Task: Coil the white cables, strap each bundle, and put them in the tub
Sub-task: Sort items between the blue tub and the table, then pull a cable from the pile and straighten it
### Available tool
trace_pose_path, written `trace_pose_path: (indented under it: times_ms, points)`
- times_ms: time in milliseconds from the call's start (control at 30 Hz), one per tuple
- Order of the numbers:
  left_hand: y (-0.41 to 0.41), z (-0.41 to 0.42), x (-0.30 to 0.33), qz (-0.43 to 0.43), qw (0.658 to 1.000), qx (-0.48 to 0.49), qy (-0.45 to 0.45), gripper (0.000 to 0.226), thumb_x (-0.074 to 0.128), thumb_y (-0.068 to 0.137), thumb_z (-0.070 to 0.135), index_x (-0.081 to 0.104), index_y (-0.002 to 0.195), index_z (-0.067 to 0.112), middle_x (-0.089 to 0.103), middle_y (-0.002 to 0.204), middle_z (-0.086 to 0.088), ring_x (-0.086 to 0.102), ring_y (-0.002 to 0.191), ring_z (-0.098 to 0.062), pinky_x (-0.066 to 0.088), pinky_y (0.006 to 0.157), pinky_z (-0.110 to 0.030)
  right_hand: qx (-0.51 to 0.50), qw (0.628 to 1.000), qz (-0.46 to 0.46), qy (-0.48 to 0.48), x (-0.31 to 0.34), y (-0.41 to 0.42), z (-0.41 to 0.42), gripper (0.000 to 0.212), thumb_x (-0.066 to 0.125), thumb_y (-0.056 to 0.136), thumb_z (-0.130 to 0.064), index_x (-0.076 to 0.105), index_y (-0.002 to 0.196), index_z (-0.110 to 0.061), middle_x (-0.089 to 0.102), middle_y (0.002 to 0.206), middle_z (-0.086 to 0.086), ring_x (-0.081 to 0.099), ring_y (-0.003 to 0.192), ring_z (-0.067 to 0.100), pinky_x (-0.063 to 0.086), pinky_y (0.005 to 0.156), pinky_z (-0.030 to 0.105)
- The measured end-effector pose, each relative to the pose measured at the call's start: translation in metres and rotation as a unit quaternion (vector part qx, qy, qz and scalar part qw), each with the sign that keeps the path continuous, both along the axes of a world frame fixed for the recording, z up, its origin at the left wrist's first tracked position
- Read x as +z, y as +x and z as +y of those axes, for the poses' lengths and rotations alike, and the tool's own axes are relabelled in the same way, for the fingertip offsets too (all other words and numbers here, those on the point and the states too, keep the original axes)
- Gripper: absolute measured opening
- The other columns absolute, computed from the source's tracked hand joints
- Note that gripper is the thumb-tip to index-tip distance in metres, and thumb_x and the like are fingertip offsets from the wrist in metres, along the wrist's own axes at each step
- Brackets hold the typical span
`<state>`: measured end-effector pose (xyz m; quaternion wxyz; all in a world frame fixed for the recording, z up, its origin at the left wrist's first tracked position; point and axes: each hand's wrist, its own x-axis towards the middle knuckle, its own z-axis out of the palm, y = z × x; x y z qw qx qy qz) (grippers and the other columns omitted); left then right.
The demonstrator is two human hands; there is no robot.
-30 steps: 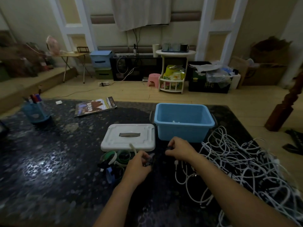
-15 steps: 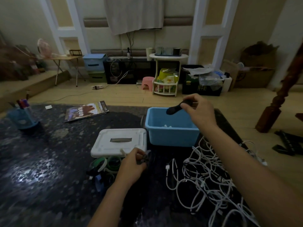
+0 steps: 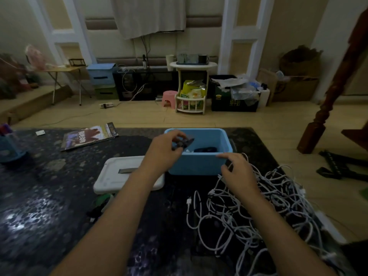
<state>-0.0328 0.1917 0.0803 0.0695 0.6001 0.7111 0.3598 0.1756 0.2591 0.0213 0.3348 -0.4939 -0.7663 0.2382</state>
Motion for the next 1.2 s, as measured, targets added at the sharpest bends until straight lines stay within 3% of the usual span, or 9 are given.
trace_pose_path:
  times_ms: [67, 200, 300, 367, 467, 567, 700, 967, 1200]
  points:
    - [-0.002, 0.032, 0.006, 0.035, 0.999, -0.009, -0.014, 0.036, 0.064, 0.090, 0.007, 0.064, 0.122, 0.025, 0.066, 0.114, 0.001, 0.058, 0.089, -0.015, 0.041, 0.067, -0.012, 0.007, 1.000, -0.004, 0.002, 0.002, 0.003, 0.000, 0.034, 0.056, 0.097, -0.012, 0.063, 0.128, -0.026, 0.055, 0.132, -0.004, 0.057, 0.111, 0.015, 0.050, 0.088, 0.029]
    - [-0.003, 0.066, 0.007, 0.109, 0.992, -0.004, -0.067, 0.057, 0.063, 0.089, 0.010, 0.055, 0.139, 0.035, 0.058, 0.138, -0.008, 0.058, 0.117, -0.027, 0.051, 0.094, -0.037, 0.041, 0.999, -0.012, 0.012, -0.003, 0.007, -0.012, 0.033, 0.057, 0.098, -0.010, 0.064, 0.126, -0.024, 0.055, 0.131, -0.005, 0.054, 0.109, 0.008, 0.038, 0.086, 0.016]
    - [0.007, 0.049, 0.000, 0.070, 0.995, -0.015, -0.063, 0.053, 0.062, 0.090, 0.015, 0.055, 0.140, 0.030, 0.056, 0.141, -0.004, 0.058, 0.117, -0.026, 0.049, 0.091, -0.034, 0.069, 0.997, -0.022, 0.015, -0.007, 0.010, -0.024, 0.032, 0.055, 0.098, -0.010, 0.064, 0.126, -0.024, 0.056, 0.129, -0.006, 0.055, 0.105, 0.007, 0.043, 0.088, 0.018]
    - [0.013, 0.020, -0.015, 0.046, 0.997, -0.015, -0.058, 0.046, 0.064, 0.090, 0.015, 0.061, 0.134, 0.024, 0.062, 0.133, -0.003, 0.058, 0.119, -0.022, 0.044, 0.098, -0.031, 0.089, 0.995, -0.030, 0.019, -0.006, 0.012, -0.033, 0.031, 0.056, 0.097, -0.010, 0.065, 0.124, -0.024, 0.057, 0.126, -0.007, 0.056, 0.107, 0.008, 0.042, 0.090, 0.018]
    - [0.018, -0.031, -0.054, -0.002, 0.995, -0.007, -0.096, 0.041, 0.066, 0.088, 0.013, 0.066, 0.128, 0.023, 0.069, 0.119, -0.001, 0.063, 0.108, -0.017, 0.042, 0.089, -0.020, 0.102, 0.994, -0.036, 0.030, 0.001, 0.018, -0.049, 0.031, 0.058, 0.095, -0.011, 0.066, 0.122, -0.025, 0.058, 0.122, -0.008, 0.055, 0.112, 0.008, 0.042, 0.093, 0.017]
    - [0.024, -0.074, -0.087, -0.017, 0.989, 0.004, -0.148, 0.046, 0.066, 0.089, 0.019, 0.060, 0.134, 0.027, 0.066, 0.121, 0.000, 0.061, 0.108, -0.014, 0.038, 0.086, -0.014, 0.122, 0.991, -0.048, 0.021, 0.001, 0.023, -0.073, 0.030, 0.059, 0.095, -0.013, 0.067, 0.121, -0.025, 0.060, 0.123, -0.006, 0.056, 0.113, 0.010, 0.047, 0.096, 0.024]
    - [0.035, -0.099, -0.118, 0.004, 0.979, 0.000, -0.204, 0.057, 0.065, 0.090, 0.028, 0.048, 0.144, 0.035, 0.055, 0.127, -0.005, 0.055, 0.120, -0.022, 0.043, 0.101, -0.029, 0.139, 0.988, -0.067, 0.002, -0.005, 0.030, -0.106, 0.027, 0.060, 0.095, -0.016, 0.068, 0.119, -0.024, 0.061, 0.122, -0.004, 0.056, 0.117, 0.014, 0.046, 0.099, 0.026]
    - [0.041, -0.092, -0.134, 0.026, 0.981, 0.042, -0.188, 0.071, 0.064, 0.091, 0.021, 0.032, 0.153, 0.037, 0.051, 0.131, -0.008, 0.051, 0.124, -0.028, 0.045, 0.103, -0.040, 0.145, 0.982, -0.121, -0.001, -0.018, 0.031, -0.116, 0.030, 0.057, 0.097, -0.019, 0.063, 0.126, -0.025, 0.058, 0.130, -0.003, 0.051, 0.123, 0.015, 0.040, 0.099, 0.026]
    - [0.026, -0.070, -0.151, 0.108, 0.970, 0.057, -0.210, 0.053, 0.062, 0.094, 0.030, 0.048, 0.144, 0.023, 0.046, 0.138, -0.006, 0.040, 0.127, -0.028, 0.041, 0.106, -0.038, 0.147, 0.979, -0.138, 0.009, -0.016, 0.018, -0.097, 0.028, 0.057, 0.097, -0.023, 0.065, 0.124, -0.024, 0.058, 0.127, -0.005, 0.053, 0.119, 0.014, 0.043, 0.098, 0.027]
